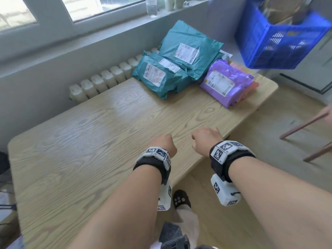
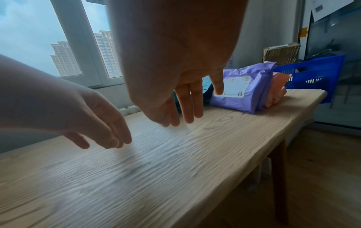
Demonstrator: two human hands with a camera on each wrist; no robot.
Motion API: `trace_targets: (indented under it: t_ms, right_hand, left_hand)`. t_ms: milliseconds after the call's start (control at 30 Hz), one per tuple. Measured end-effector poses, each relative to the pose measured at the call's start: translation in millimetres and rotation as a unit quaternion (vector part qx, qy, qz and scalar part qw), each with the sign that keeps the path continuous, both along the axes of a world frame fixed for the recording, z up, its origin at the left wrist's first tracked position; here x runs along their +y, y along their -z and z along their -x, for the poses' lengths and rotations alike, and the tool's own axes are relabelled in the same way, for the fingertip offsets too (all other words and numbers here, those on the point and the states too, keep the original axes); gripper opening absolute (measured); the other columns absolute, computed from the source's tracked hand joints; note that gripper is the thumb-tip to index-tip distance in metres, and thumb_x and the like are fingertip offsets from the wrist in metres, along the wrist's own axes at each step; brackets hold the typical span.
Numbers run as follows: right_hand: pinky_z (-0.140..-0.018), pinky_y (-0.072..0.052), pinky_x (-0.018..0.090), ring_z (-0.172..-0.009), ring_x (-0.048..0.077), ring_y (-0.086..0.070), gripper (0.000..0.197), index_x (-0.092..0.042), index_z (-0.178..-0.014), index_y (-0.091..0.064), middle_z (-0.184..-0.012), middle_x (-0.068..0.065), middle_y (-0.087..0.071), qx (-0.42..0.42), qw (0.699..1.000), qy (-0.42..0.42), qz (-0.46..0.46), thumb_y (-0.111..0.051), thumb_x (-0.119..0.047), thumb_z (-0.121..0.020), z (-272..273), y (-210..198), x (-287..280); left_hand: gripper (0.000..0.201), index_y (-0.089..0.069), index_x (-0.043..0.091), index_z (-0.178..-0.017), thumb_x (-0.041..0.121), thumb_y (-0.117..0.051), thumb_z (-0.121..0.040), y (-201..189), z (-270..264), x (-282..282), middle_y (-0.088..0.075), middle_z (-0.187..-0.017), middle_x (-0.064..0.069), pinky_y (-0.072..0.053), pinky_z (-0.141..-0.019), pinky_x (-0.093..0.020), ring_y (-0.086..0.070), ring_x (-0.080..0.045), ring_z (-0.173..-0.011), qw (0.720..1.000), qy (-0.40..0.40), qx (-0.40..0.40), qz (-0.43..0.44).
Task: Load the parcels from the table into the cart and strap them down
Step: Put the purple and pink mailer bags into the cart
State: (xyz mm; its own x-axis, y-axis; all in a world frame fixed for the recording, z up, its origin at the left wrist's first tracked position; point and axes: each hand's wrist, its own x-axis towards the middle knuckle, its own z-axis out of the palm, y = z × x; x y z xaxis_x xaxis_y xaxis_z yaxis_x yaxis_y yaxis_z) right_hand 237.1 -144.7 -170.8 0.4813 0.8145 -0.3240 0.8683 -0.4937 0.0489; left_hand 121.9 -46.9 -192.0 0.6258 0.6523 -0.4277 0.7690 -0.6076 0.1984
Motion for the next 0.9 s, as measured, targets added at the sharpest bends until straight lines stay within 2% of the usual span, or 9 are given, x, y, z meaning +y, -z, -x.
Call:
trace_targets:
  t_ms: [67,233,433,567,733,900]
  right_hand:
    - [-0.104,-0.034,0.042,-0.119,0.023,-0.051,0.028,-0.020,-0.117,-0.060,-0.121,0.003,-0.060,-0.008,1.000,0.003,-0.008,-0.048,-0.027,-0.092,-18.9,1.7,7.6]
    - [-0.103,-0.034,0.041,-0.119,0.023,-0.051,0.030,-0.021,-0.119,-0.059,-0.123,0.003,-0.059,-0.007,1.000,-0.002,0.002,-0.050,-0.031,-0.093,-65.6,9.5,30.3]
    - [-0.100,-0.039,0.038,-0.119,0.023,-0.051,0.030,-0.020,-0.118,-0.059,-0.123,0.004,-0.058,0.008,1.000,-0.006,0.008,-0.050,-0.029,-0.091,-122.7,12.3,54.5]
    - [-0.096,-0.043,0.037,-0.117,0.026,-0.054,0.031,-0.018,-0.116,-0.063,-0.122,0.006,-0.061,0.005,1.000,0.004,-0.003,-0.050,-0.028,-0.090,-160.0,-0.1,69.1]
    - [-0.092,-0.045,0.037,-0.119,0.027,-0.051,0.032,-0.017,-0.120,-0.059,-0.123,0.007,-0.055,0.015,0.998,0.031,-0.055,-0.049,-0.025,-0.091,-202.9,-21.9,79.2]
    - [-0.095,-0.046,0.039,-0.121,0.028,-0.049,0.034,-0.015,-0.124,-0.057,-0.125,0.009,-0.053,0.008,0.991,0.063,-0.114,-0.049,-0.021,-0.091,-261.1,-43.6,91.0]
  left_hand:
    - [0.034,-0.056,0.016,-0.124,0.016,-0.048,-0.091,0.0,-21.5,9.6,-0.060,-0.122,-0.005,-0.049,-0.087,-0.035,-0.058,-0.024,-0.109,1.000,0.000,-0.008,0.001]
    - [0.034,-0.055,0.016,-0.126,0.016,-0.048,-0.093,9.0,-69.0,31.1,-0.059,-0.123,-0.005,-0.047,-0.079,-0.032,-0.058,-0.023,-0.109,1.000,0.000,-0.006,0.010]
    - [0.034,-0.057,0.014,-0.124,0.015,-0.048,-0.091,13.4,-121.7,60.2,-0.059,-0.124,-0.007,-0.047,-0.089,-0.033,-0.057,-0.025,-0.113,1.000,-0.007,0.004,0.025]
    - [0.034,-0.059,0.014,-0.122,0.015,-0.048,-0.089,2.0,-161.3,82.2,-0.061,-0.123,-0.007,-0.049,-0.088,-0.033,-0.058,-0.026,-0.111,1.000,-0.007,-0.010,0.009]
    - [0.036,-0.060,0.014,-0.121,0.016,-0.051,-0.087,-8.7,-205.2,91.7,-0.061,-0.124,-0.009,-0.049,-0.093,-0.035,-0.057,-0.028,-0.114,0.999,-0.040,-0.030,0.022]
    - [0.037,-0.060,0.014,-0.121,0.015,-0.050,-0.085,-16.8,-249.1,95.7,-0.061,-0.124,-0.009,-0.047,-0.092,-0.033,-0.058,-0.027,-0.115,0.997,-0.051,-0.052,0.029]
